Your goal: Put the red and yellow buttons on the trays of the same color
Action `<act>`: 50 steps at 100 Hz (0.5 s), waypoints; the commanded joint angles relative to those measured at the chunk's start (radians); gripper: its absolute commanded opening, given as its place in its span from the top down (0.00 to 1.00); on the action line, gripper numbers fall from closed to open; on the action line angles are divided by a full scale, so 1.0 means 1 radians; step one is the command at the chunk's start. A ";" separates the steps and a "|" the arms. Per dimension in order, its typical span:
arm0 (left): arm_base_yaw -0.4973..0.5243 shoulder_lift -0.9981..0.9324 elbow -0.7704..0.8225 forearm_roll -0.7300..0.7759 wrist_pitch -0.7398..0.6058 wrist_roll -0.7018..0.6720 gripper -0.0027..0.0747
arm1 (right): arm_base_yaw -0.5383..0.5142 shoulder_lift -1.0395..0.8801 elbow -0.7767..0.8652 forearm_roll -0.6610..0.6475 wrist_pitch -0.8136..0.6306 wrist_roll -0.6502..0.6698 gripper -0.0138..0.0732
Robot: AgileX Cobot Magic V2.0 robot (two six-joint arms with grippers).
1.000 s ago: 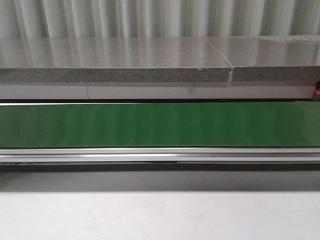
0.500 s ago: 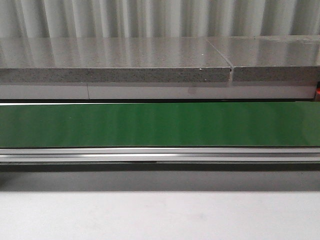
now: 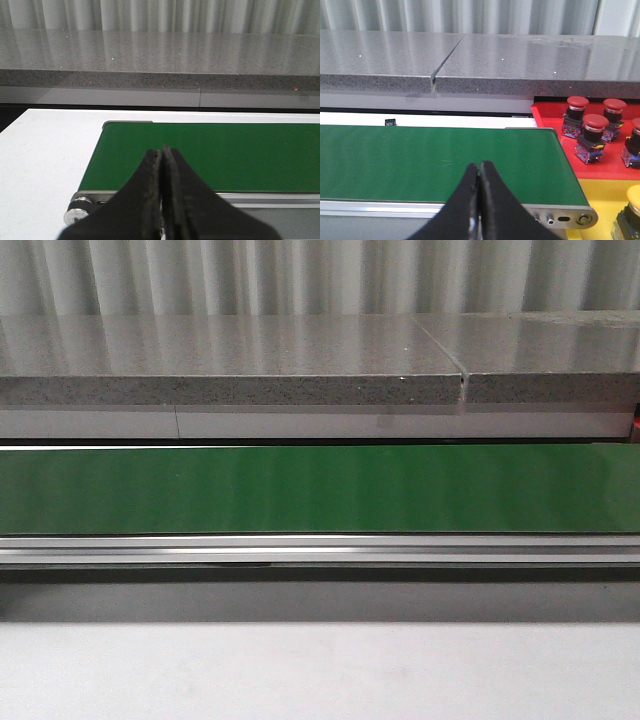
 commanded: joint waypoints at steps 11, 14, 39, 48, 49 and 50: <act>-0.009 -0.030 0.047 -0.002 -0.104 -0.013 0.99 | -0.004 -0.015 0.001 -0.007 -0.087 -0.003 0.98; -0.009 -0.030 0.047 -0.008 -0.104 -0.013 0.99 | -0.004 -0.015 0.001 -0.007 -0.087 -0.003 0.98; -0.009 -0.030 0.047 -0.010 -0.104 -0.013 0.99 | -0.004 -0.015 0.001 -0.007 -0.087 -0.003 0.98; -0.009 -0.030 0.047 -0.010 -0.104 -0.013 0.99 | -0.004 -0.015 0.001 -0.007 -0.087 -0.003 0.98; -0.009 -0.030 0.047 -0.010 -0.104 -0.013 0.99 | -0.004 -0.015 0.001 -0.007 -0.087 -0.003 0.98; -0.009 -0.030 0.047 -0.010 -0.104 -0.013 0.99 | -0.004 -0.015 0.001 -0.007 -0.087 -0.003 0.98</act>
